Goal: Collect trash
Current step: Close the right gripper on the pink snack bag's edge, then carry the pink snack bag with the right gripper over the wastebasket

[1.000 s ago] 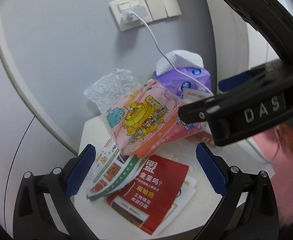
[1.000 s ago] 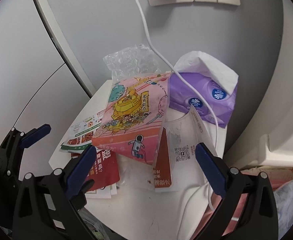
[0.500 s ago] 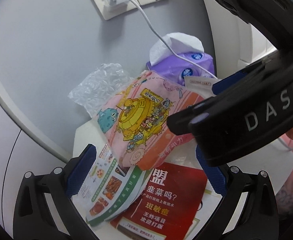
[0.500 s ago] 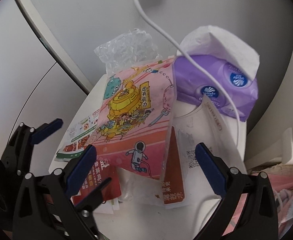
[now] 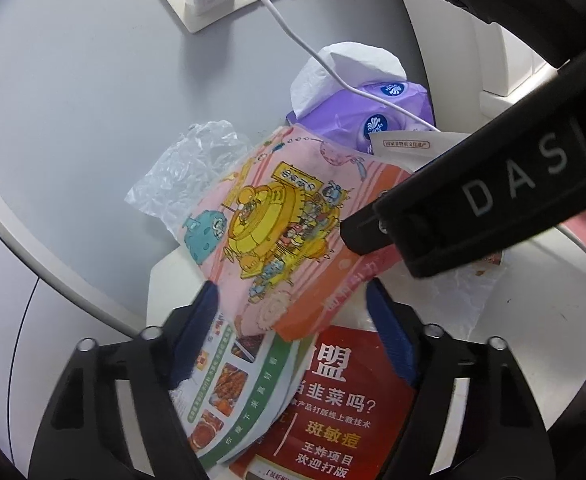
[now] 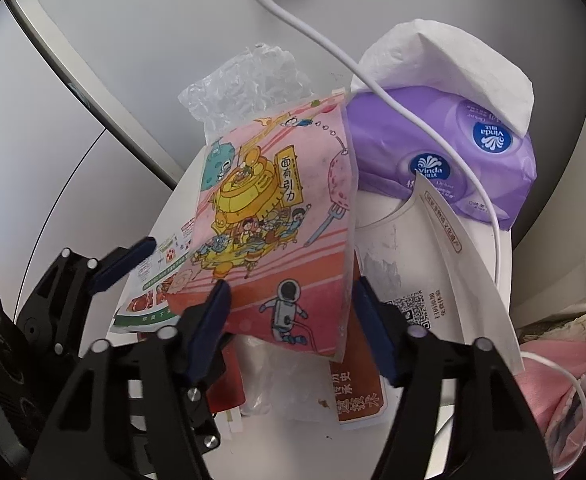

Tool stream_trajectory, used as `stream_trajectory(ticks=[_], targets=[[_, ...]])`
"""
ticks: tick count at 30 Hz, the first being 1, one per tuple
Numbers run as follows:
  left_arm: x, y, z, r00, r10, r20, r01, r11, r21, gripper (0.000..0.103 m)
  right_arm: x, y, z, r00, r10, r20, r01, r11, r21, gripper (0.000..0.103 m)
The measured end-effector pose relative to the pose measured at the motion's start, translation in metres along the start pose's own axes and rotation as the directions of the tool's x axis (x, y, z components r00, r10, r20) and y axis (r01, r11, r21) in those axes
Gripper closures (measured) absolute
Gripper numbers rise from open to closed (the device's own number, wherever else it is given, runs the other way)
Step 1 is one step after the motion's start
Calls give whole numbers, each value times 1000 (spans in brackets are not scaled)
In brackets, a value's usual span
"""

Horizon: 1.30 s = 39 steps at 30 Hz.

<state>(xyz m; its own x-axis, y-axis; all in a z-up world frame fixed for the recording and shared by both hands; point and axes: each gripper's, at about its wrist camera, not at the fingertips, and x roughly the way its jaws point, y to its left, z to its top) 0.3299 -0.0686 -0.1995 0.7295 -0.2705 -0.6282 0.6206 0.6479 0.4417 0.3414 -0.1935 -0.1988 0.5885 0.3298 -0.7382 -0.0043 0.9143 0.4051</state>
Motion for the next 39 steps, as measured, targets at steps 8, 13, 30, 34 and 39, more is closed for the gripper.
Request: stream_trajectory(ticks=[8, 13, 30, 34, 39], targets=[[0, 2, -1, 1000, -14, -3, 14, 1000, -19, 56, -7, 0, -1, 1000, 15, 22, -15, 1000, 12, 76], [3, 1, 1, 1000, -17, -5, 17, 1000, -18, 69, -11, 1, -2, 999, 20, 34, -20, 1000, 1, 82], [-38, -1, 15, 998, 41, 41, -39, 998, -53, 97, -61, 18, -4, 990, 75, 118, -67, 995, -68, 93], [-67, -2, 18, 996, 70, 48, -67, 995, -68, 97, -81, 28, -8, 987, 103, 127, -92, 991, -92, 93], [-110, -7, 19, 993, 111, 51, -106, 990, -93, 97, -109, 46, -20, 980, 145, 136, -126, 982, -138, 93]])
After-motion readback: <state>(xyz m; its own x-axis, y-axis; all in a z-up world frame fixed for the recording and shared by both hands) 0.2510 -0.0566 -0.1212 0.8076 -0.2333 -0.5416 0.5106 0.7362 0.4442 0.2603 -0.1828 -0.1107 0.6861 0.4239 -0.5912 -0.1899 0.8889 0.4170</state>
